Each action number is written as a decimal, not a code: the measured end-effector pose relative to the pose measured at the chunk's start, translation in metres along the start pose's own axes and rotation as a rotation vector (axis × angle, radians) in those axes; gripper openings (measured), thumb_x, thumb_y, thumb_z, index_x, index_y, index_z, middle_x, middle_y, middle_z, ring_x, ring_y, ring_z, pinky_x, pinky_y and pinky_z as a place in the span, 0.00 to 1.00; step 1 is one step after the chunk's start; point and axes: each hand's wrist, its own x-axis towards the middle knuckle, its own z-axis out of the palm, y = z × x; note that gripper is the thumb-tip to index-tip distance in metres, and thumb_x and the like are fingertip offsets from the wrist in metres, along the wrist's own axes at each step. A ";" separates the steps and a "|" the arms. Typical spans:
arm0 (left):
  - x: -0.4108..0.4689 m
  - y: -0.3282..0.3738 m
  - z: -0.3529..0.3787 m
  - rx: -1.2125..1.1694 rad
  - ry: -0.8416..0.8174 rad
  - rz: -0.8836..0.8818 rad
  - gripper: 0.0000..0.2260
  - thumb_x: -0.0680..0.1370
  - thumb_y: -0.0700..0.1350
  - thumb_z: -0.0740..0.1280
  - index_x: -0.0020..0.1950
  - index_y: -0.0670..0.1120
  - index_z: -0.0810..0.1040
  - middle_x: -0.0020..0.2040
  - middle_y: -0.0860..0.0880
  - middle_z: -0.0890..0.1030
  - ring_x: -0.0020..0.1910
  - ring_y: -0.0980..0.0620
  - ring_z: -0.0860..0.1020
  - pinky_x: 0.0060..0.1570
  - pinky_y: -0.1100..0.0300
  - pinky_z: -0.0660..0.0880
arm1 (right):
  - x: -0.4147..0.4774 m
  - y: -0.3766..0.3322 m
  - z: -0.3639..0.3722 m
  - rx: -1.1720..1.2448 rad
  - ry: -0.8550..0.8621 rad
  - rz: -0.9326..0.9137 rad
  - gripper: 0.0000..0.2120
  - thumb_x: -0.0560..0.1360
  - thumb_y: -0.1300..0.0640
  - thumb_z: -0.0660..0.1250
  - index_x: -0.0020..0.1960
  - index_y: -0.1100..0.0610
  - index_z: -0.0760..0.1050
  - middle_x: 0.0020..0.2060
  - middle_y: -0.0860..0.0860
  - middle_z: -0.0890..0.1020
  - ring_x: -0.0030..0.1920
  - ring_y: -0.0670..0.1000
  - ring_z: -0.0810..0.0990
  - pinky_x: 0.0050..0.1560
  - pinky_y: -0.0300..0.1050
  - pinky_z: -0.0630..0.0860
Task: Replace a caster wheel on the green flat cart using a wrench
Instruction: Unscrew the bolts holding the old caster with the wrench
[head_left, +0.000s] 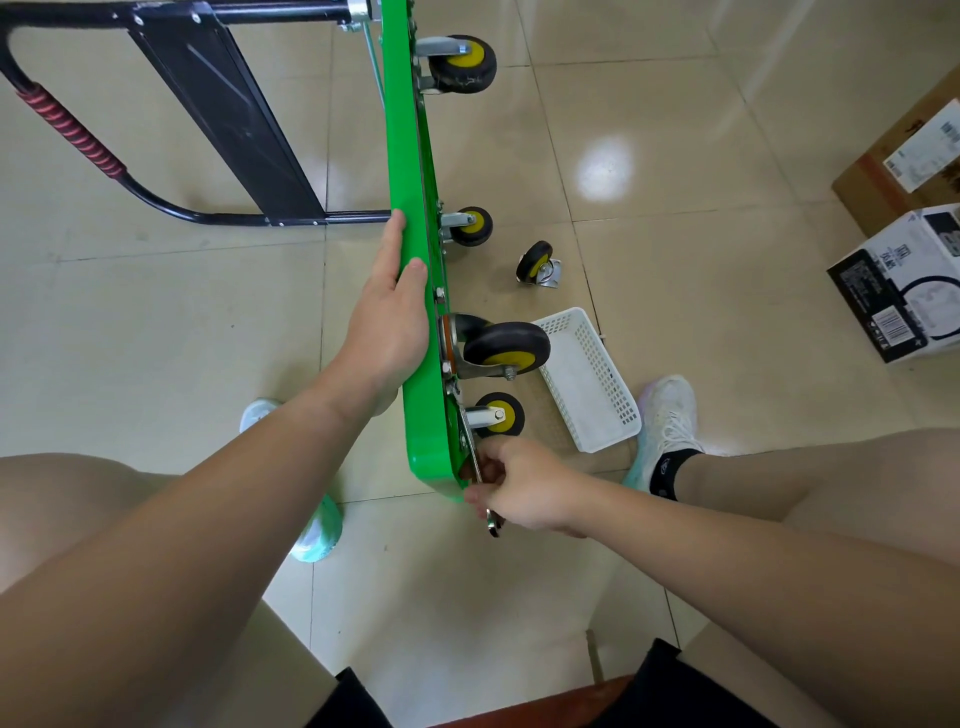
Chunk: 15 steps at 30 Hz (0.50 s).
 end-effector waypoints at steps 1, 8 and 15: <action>-0.001 0.001 0.000 0.000 0.000 -0.001 0.25 0.87 0.49 0.50 0.83 0.66 0.52 0.77 0.61 0.66 0.65 0.58 0.77 0.68 0.48 0.76 | 0.001 0.000 -0.001 -0.002 -0.017 0.008 0.07 0.79 0.61 0.68 0.51 0.49 0.75 0.40 0.45 0.82 0.41 0.46 0.83 0.46 0.41 0.79; -0.003 0.004 -0.001 0.004 -0.006 -0.001 0.25 0.88 0.49 0.50 0.83 0.66 0.51 0.72 0.61 0.67 0.60 0.62 0.77 0.68 0.49 0.75 | 0.006 0.000 0.003 -0.003 -0.065 0.009 0.07 0.81 0.62 0.63 0.55 0.51 0.74 0.44 0.46 0.79 0.40 0.46 0.82 0.49 0.45 0.80; -0.006 0.008 0.000 0.001 -0.002 0.000 0.25 0.88 0.48 0.50 0.84 0.65 0.51 0.71 0.61 0.67 0.54 0.62 0.78 0.65 0.49 0.78 | 0.007 -0.004 0.003 -0.105 -0.077 0.000 0.10 0.82 0.61 0.61 0.62 0.54 0.70 0.44 0.46 0.76 0.41 0.46 0.81 0.48 0.43 0.79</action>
